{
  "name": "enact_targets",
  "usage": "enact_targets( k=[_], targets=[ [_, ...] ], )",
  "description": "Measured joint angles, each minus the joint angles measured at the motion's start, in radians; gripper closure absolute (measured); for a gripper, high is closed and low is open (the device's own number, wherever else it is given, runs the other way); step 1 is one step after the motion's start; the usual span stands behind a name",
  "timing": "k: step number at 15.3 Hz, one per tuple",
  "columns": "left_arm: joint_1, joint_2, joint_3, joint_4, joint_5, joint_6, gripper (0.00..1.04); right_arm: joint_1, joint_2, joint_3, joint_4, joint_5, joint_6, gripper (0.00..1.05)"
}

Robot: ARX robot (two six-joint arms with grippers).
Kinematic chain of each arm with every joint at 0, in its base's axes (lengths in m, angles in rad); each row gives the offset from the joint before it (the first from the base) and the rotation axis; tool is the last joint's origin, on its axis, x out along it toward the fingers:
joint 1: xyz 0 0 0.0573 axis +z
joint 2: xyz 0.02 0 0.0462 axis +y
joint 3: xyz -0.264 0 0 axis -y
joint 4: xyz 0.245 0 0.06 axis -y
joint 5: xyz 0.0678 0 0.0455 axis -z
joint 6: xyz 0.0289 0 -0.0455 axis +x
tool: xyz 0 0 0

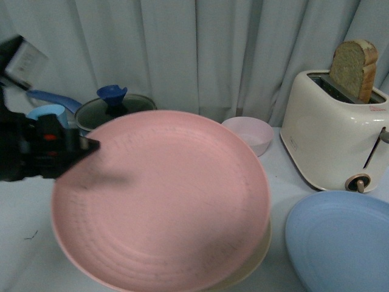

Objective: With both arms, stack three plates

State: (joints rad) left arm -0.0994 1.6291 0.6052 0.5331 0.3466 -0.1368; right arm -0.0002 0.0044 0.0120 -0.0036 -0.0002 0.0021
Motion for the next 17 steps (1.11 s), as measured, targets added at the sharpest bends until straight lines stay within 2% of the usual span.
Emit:
enact_targets(
  k=[2,5,16,17],
  targets=[
    [-0.097,0.104,0.028,0.037,-0.060,-0.035,1.02,0.000,0.000,0.000,0.000,0.000,0.000,0.06],
    [-0.151,0.220,0.101,0.080,-0.135,-0.088,1.02,0.000,0.000,0.000,0.000,0.000,0.000,0.06],
    [-0.134,0.442,0.181,0.144,-0.235,-0.144,1.02,0.000,0.000,0.000,0.000,0.000,0.000,0.06],
    [-0.134,0.445,0.182,0.139,-0.231,-0.148,0.95,0.000,0.000,0.000,0.000,0.000,0.000,0.06]
  ],
)
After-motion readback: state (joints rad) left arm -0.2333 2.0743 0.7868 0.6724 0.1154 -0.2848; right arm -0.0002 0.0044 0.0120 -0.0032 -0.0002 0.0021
